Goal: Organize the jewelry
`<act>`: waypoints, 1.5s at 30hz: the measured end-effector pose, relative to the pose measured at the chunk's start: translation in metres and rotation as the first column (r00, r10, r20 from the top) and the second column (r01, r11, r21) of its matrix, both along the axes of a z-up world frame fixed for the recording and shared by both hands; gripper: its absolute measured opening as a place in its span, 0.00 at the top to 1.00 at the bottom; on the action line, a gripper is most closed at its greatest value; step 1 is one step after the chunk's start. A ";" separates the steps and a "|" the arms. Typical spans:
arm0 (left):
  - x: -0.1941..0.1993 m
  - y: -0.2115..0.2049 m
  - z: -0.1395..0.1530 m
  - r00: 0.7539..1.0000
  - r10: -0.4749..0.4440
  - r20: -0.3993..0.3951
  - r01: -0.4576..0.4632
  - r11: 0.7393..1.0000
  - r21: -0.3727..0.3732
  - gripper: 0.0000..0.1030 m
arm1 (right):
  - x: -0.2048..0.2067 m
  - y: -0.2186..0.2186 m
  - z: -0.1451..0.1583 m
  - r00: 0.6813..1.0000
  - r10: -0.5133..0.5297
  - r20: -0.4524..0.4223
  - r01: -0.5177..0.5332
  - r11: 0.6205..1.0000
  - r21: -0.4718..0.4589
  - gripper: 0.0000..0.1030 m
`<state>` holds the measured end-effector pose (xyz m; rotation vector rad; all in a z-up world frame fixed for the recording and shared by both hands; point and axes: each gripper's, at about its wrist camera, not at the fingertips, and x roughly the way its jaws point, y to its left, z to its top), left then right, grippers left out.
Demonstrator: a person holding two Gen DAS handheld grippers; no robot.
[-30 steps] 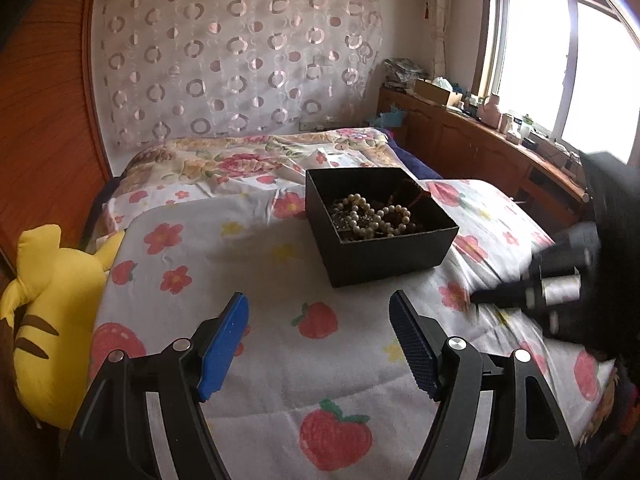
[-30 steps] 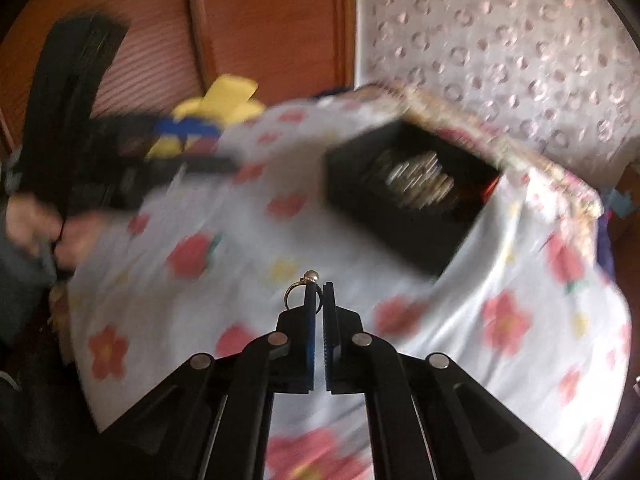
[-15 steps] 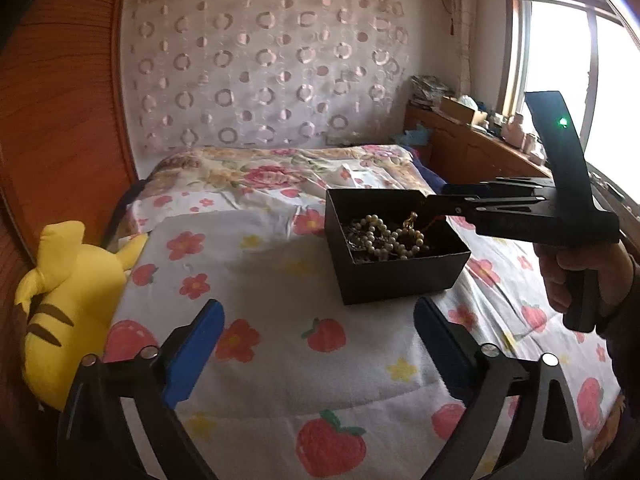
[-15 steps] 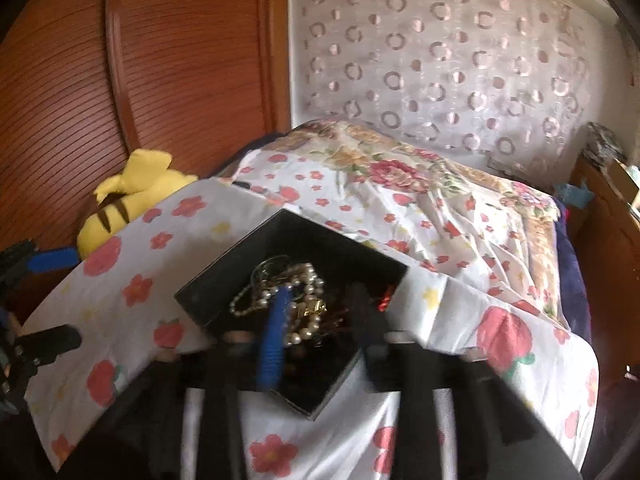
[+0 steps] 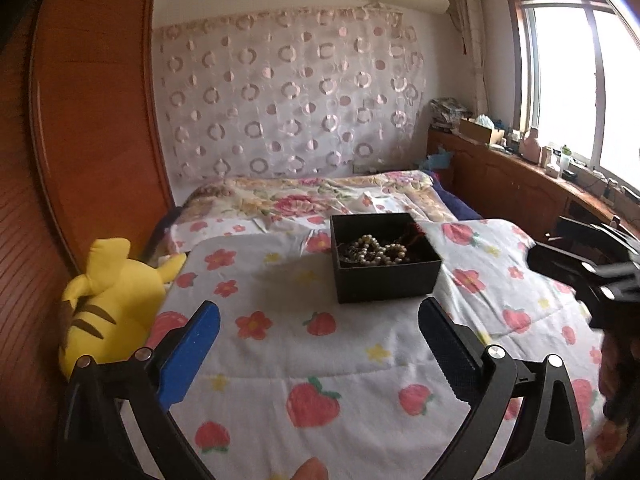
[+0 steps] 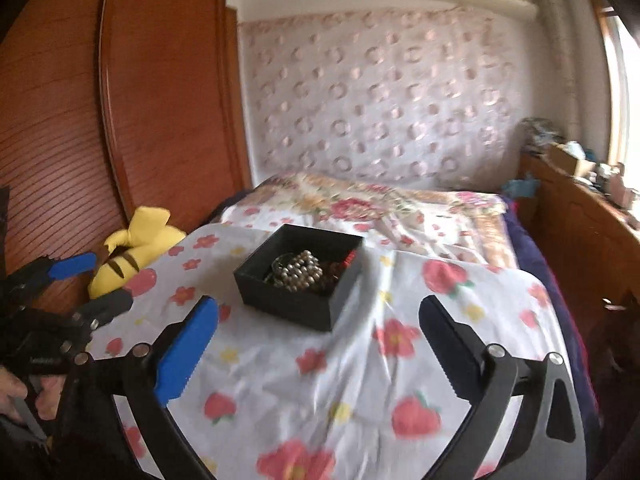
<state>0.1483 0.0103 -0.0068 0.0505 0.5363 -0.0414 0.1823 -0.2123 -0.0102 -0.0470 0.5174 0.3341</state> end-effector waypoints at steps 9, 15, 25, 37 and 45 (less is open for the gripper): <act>-0.054 -0.020 0.015 0.998 0.001 0.056 0.000 1.000 -0.018 0.07 | -0.074 -0.029 0.000 0.987 -0.160 -0.008 0.160 0.987 0.021 0.02; -0.071 -0.025 0.016 0.998 0.009 0.066 -0.008 1.000 -0.014 0.07 | -0.091 -0.036 0.001 0.986 -0.164 0.006 0.164 0.986 0.031 0.02; -0.076 -0.023 0.012 0.998 0.019 0.057 -0.018 1.000 -0.022 0.07 | -0.090 -0.036 0.002 0.985 -0.170 0.010 0.169 0.985 0.027 0.02; -0.076 -0.022 0.010 0.998 0.019 0.058 -0.018 1.000 -0.021 0.07 | -0.089 -0.035 0.001 0.985 -0.173 0.010 0.172 0.985 0.028 0.02; -0.077 -0.021 0.011 0.998 0.020 0.058 -0.019 1.000 -0.021 0.07 | -0.089 -0.035 0.001 0.985 -0.174 0.010 0.174 0.984 0.030 0.02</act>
